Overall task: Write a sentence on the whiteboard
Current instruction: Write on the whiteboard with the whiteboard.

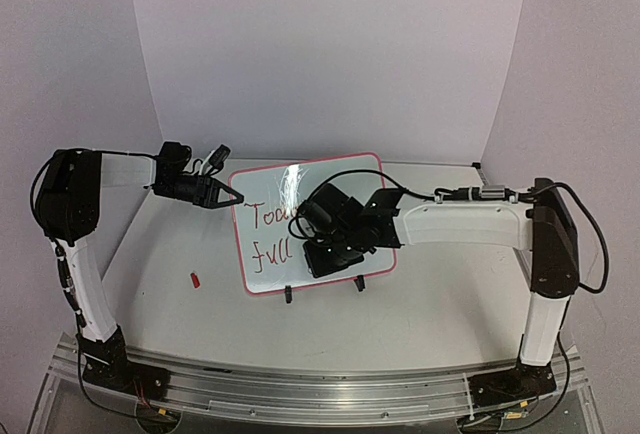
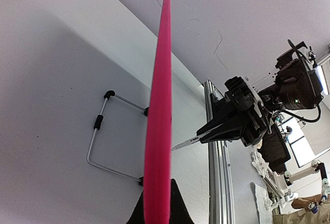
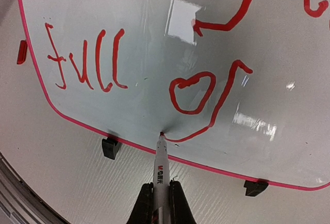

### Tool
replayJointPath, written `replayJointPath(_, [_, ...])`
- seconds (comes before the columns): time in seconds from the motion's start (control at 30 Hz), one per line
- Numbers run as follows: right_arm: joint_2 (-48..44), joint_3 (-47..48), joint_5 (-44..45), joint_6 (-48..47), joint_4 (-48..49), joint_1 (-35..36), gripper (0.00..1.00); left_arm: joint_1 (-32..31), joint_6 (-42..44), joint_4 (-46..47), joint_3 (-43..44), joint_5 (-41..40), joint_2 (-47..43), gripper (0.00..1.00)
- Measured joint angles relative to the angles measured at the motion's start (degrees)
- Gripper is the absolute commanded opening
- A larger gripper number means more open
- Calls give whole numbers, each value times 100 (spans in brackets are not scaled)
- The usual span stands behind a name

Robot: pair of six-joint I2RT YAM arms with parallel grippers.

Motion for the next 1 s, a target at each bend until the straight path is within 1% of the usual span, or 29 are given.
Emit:
replayJointPath(0.1, [-72,-8,-20,-11,-5,0,0,0,2,0,0,2,0,0])
replayJointPath(0.4, [-804,-116,199,-133,31,-17,0,0,4,-2,0,4,0,0])
replayJointPath(0.7, [-804,-131,525,-224,37,-137,0,0,4,0,0,4,0,0])
replayJointPath(1.0, [-571,-118,607,-283,43,-216,0,0,4,-2,0,4,0,0])
